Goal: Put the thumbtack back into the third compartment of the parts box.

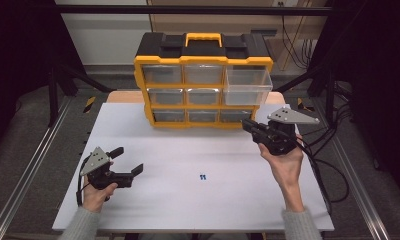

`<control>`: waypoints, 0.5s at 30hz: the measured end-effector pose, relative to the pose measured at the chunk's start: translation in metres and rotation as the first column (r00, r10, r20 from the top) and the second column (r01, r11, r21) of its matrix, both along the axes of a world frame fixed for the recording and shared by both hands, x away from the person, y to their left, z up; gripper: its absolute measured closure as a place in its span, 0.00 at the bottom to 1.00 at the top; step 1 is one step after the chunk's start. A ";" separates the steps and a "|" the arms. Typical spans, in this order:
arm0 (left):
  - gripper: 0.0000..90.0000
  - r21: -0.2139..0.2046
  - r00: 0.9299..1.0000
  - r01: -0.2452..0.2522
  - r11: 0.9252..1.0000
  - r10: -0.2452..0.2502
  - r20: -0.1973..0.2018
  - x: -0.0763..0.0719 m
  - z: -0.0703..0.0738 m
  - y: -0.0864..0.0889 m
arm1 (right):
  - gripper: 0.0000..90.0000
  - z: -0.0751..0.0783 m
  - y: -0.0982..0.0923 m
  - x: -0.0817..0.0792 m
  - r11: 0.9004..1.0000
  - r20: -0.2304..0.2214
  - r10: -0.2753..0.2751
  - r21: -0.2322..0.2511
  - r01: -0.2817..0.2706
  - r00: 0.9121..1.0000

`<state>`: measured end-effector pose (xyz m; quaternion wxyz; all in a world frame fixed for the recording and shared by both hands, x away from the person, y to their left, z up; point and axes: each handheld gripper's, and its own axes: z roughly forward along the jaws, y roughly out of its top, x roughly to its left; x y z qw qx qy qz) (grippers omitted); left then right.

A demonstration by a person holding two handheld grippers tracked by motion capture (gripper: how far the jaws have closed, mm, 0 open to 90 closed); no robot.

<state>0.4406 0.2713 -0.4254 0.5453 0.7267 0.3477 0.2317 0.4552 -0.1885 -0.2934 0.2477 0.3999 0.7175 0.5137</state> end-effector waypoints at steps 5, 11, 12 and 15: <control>0.03 0.000 1.000 0.000 1.000 0.000 0.000 0.000 0.000 0.000 | 0.95 0.010 -0.002 0.001 1.000 0.013 -0.009 -0.002 0.009 1.000; 0.03 0.003 1.000 0.001 1.000 -0.001 -0.002 0.000 0.000 0.000 | 0.95 0.019 -0.004 0.004 1.000 0.018 -0.022 -0.005 0.022 1.000; 0.03 0.002 1.000 0.001 1.000 -0.001 -0.002 0.000 0.000 0.000 | 0.95 0.020 -0.004 0.004 1.000 0.021 -0.022 -0.006 0.022 1.000; 0.03 0.000 1.000 0.000 1.000 0.000 -0.001 0.000 0.000 0.000 | 0.95 0.024 -0.005 0.006 1.000 0.024 -0.029 -0.009 0.029 0.999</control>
